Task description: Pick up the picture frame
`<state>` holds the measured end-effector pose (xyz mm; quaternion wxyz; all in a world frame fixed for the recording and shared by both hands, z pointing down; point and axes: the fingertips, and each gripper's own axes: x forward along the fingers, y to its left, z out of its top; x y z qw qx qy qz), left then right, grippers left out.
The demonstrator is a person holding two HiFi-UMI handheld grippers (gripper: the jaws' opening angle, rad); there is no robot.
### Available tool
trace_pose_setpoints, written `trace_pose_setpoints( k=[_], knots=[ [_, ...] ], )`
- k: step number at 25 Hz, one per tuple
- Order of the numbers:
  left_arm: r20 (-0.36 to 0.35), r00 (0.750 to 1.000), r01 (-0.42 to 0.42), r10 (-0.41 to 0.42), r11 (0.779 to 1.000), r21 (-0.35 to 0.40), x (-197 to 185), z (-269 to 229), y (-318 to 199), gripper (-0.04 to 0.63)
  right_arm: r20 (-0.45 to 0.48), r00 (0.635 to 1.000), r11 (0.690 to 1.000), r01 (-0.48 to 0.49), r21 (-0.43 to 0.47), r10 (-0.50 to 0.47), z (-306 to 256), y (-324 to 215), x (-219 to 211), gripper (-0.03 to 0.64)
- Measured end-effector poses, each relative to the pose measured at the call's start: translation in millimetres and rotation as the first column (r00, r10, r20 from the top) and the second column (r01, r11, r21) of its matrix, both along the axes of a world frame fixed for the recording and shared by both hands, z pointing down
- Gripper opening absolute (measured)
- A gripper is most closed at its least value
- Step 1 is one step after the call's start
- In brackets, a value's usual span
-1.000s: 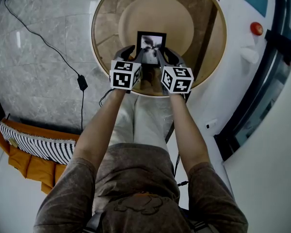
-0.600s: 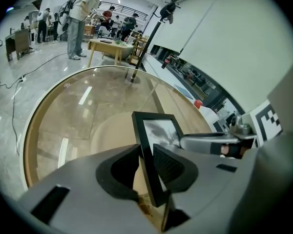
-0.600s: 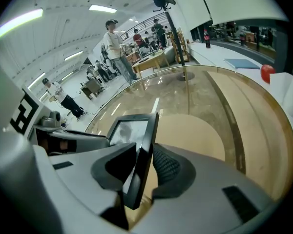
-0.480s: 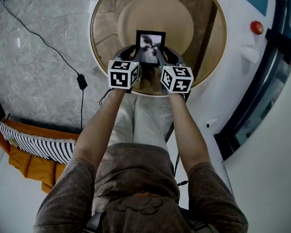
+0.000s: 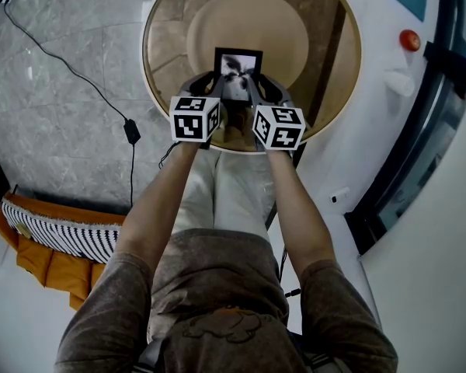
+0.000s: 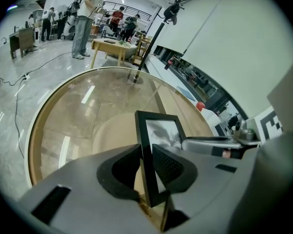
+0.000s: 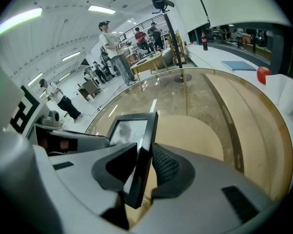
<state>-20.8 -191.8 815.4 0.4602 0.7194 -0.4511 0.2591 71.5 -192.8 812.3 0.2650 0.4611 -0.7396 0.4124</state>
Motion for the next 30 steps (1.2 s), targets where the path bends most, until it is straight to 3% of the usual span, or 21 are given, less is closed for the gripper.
trace_pose_setpoints(
  k=[13,23,30],
  knots=[
    [-0.008,1.0,0.029,-0.029,0.997,0.073,-1.2,-50.2,-14.5,0.087,-0.014,1.0,0.997,-0.012,0.071,0.013,-51.8,-15.5,0.6,0.098],
    [-0.001,1.0,0.022,-0.022,0.984,0.176,-4.8,-152.5,-30.8,0.086,-0.017,0.999,0.984,-0.041,0.175,0.045,-153.7,-26.7,-1.9,0.095],
    [0.016,1.0,0.018,-0.023,0.957,0.288,-5.1,-243.3,-41.3,0.086,0.003,0.998,0.955,-0.059,0.292,0.061,-242.4,-37.7,-1.9,0.095]
  ],
)
